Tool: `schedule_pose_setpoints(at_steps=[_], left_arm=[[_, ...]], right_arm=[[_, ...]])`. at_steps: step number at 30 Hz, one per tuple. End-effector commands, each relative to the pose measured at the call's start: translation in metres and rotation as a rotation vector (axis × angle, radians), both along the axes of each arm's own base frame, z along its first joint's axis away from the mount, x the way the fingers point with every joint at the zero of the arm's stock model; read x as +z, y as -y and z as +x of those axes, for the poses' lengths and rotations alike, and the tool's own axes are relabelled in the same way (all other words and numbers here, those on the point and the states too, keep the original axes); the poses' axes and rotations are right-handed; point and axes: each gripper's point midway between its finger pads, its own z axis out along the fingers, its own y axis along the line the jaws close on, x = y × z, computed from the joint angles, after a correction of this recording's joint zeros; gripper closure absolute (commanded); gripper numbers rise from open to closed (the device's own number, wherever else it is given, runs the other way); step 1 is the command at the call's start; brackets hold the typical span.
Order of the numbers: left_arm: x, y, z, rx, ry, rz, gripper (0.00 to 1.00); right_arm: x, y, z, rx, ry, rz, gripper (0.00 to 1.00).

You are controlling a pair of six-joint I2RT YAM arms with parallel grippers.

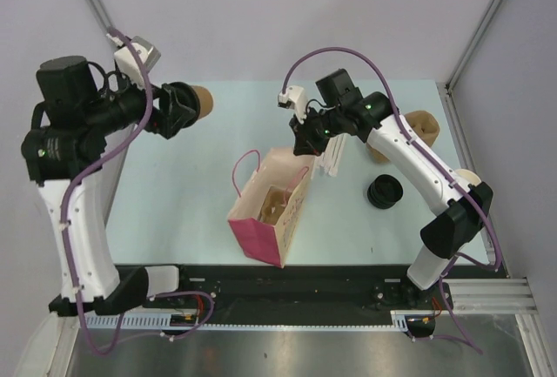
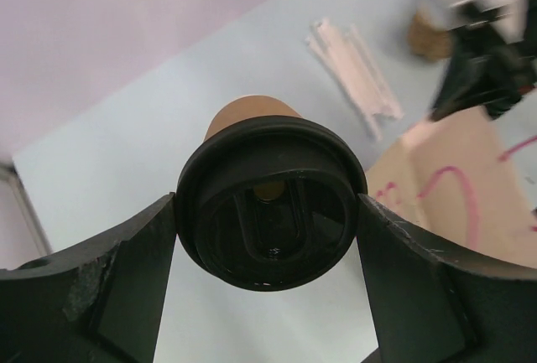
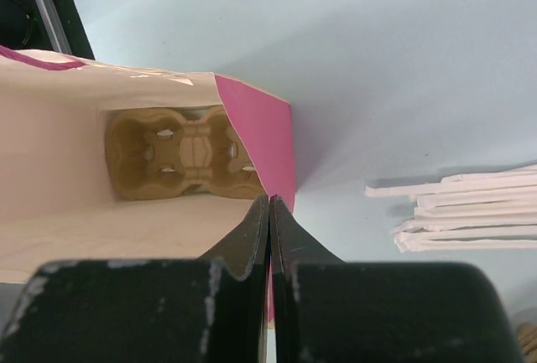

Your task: Pack the takeout coffee

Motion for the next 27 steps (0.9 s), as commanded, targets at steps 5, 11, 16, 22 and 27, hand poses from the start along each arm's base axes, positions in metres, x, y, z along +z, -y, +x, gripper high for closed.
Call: schedule_pose_setpoints(at_steps=[5,11,16,22,27], left_arm=[[0.050,0.075,-0.058,-0.307,0.096,-0.102,0.77],[0.032,0.120,-0.071,-0.496,0.075,0.014,0.76],[0.005,0.154,-0.086,-0.625,0.044,0.139,0.80],[-0.033,0.155,-0.070,-0.596,-0.038,0.253,0.82],[-0.065,0.155,-0.071,-0.593,-0.104,0.350,0.82]], right_arm=[[0.011,0.001,0.004,-0.023,0.019,0.033,1.00],[0.010,0.002,0.009,-0.039,0.008,0.037,1.00],[0.012,0.002,0.012,-0.046,0.011,0.041,1.00],[0.013,0.003,0.011,-0.048,0.007,0.044,1.00],[0.013,0.004,0.012,-0.057,0.004,0.044,1.00]])
